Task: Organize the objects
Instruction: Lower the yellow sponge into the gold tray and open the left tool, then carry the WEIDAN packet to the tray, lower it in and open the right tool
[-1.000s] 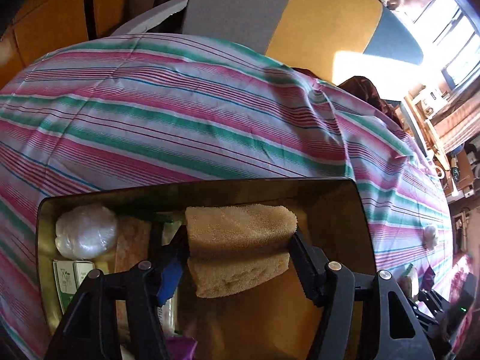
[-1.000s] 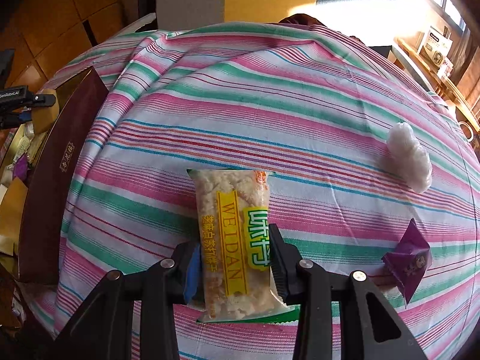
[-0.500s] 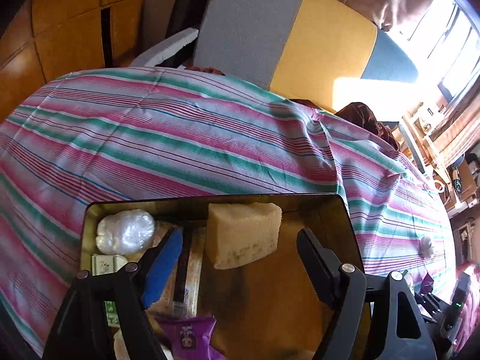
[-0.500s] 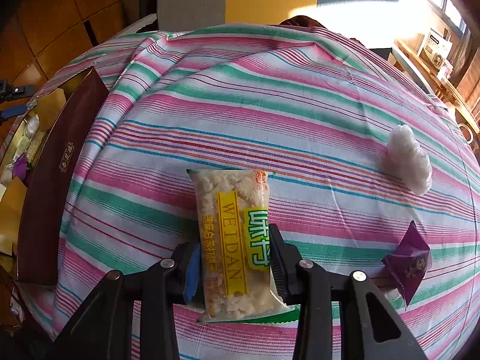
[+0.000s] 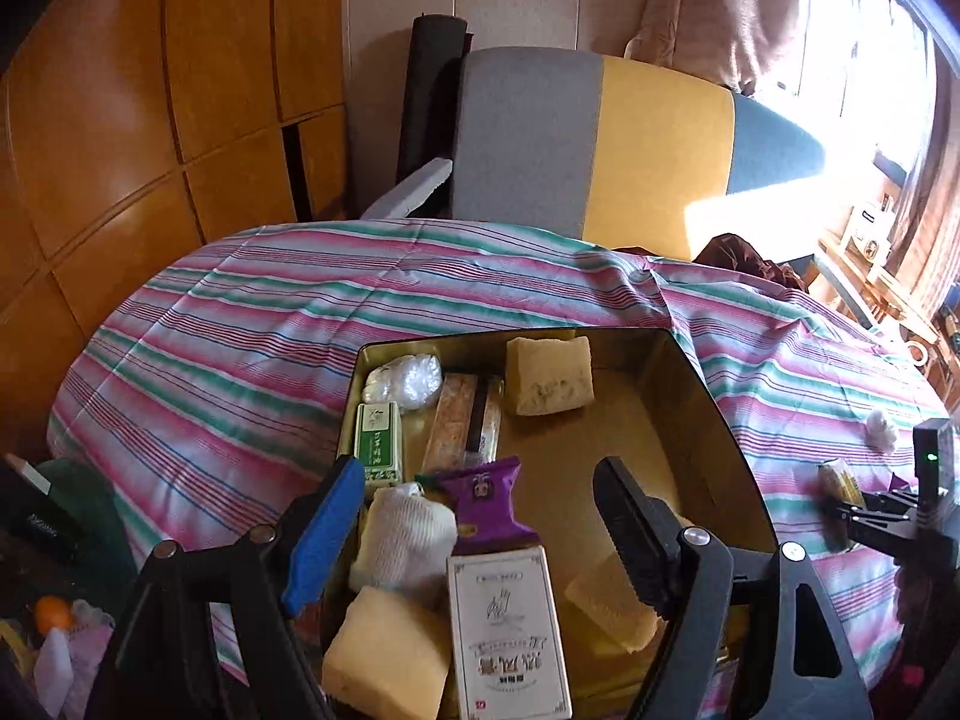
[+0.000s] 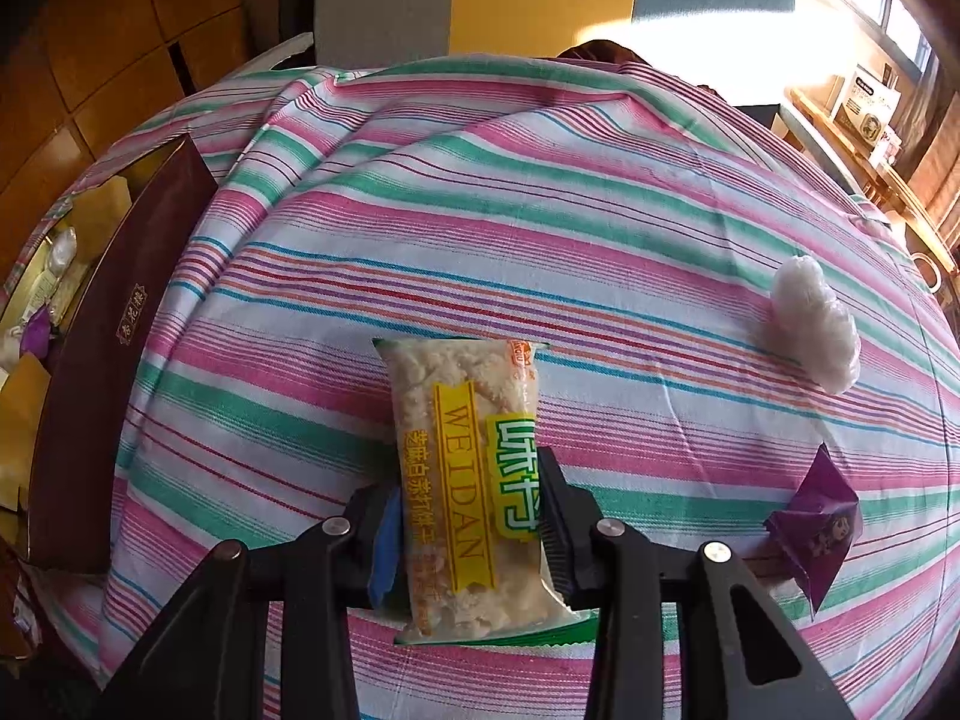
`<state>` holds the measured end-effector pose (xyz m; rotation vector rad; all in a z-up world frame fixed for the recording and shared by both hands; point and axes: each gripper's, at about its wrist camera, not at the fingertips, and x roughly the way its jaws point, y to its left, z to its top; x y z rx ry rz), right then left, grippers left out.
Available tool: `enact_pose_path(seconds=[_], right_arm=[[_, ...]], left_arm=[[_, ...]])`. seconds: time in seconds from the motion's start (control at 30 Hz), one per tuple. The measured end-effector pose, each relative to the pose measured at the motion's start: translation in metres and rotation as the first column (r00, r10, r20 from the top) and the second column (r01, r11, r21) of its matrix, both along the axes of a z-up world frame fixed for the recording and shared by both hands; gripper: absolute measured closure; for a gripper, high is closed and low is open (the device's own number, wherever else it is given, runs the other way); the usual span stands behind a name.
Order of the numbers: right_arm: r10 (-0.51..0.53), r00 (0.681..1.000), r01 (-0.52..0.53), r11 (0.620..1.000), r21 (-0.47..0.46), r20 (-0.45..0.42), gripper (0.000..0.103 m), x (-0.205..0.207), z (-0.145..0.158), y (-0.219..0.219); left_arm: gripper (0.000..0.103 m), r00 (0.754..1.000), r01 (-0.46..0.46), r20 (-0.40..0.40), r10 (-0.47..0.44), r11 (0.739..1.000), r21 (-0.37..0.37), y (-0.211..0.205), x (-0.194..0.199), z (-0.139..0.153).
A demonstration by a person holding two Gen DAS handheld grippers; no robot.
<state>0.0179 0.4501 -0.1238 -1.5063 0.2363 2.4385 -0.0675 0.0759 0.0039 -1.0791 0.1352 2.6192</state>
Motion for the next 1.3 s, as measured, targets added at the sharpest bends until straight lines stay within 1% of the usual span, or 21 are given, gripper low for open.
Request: enact_pose_path(seconds=[0.1,0.23,0.33,0.6,0.7,0.87,0.97,1.03,1.13,1.23,1.3], right_arm=[[0.002,1.0,-0.002,1.0,0.015,0.001,0.064,0.0,0.0,-0.002],[0.001,1.0,-0.001,1.0,0.026,-0.002,0.064,0.0,-0.001,-0.004],[-0.006,1.0,0.006,0.999,0.034,0.001,0.065,-0.001,-0.001,-0.005],[-0.096,0.995,0.095,0.995,0.027,0.025,0.066,-0.002,0.002,-0.008],[-0.141,0.99,0.14,0.99,0.005,0.018,0.066,-0.002,0.003,-0.01],[-0.176,0.984,0.176,0.983,-0.051,0.006,0.066,-0.006,0.007,-0.017],[-0.2,0.979,0.196,0.977,-0.086,-0.042,0.066,-0.012,0.024,-0.023],[-0.188,0.978,0.179,0.978,-0.107,-0.089,0.066,-0.02,0.042,-0.032],[-0.137,0.979,0.118,0.984,-0.13,-0.149,0.066,-0.038,0.068,-0.055],[-0.053,0.981,0.023,0.987,-0.161,-0.186,0.066,-0.065,0.087,-0.089],[0.005,0.982,-0.04,0.983,-0.177,-0.191,0.066,-0.087,0.091,-0.114]], left_arm=[[0.024,1.0,0.001,-0.027,-0.001,1.0,-0.02,-0.003,0.015,0.001],[0.023,0.999,0.005,-0.049,-0.006,1.0,-0.027,-0.006,0.027,0.001],[0.023,0.999,0.001,-0.04,-0.001,1.0,-0.009,-0.009,0.029,0.0],[0.022,0.999,0.01,-0.049,-0.01,1.0,-0.01,-0.01,0.036,-0.003],[0.022,0.999,0.008,-0.033,-0.008,1.0,-0.01,-0.012,0.035,-0.009],[0.022,1.0,0.001,-0.017,-0.001,1.0,-0.006,-0.018,0.034,-0.015],[0.022,1.0,-0.012,-0.013,0.012,1.0,0.007,-0.024,0.032,-0.017],[0.022,1.0,-0.021,-0.01,0.022,1.0,0.014,-0.029,0.03,-0.018],[0.022,0.999,-0.035,-0.008,0.035,0.999,0.024,-0.037,0.028,-0.018],[0.022,0.998,-0.055,-0.01,0.056,0.998,0.034,-0.047,0.026,-0.017],[0.022,0.997,-0.071,-0.01,0.072,0.997,0.04,-0.054,0.025,-0.017]])
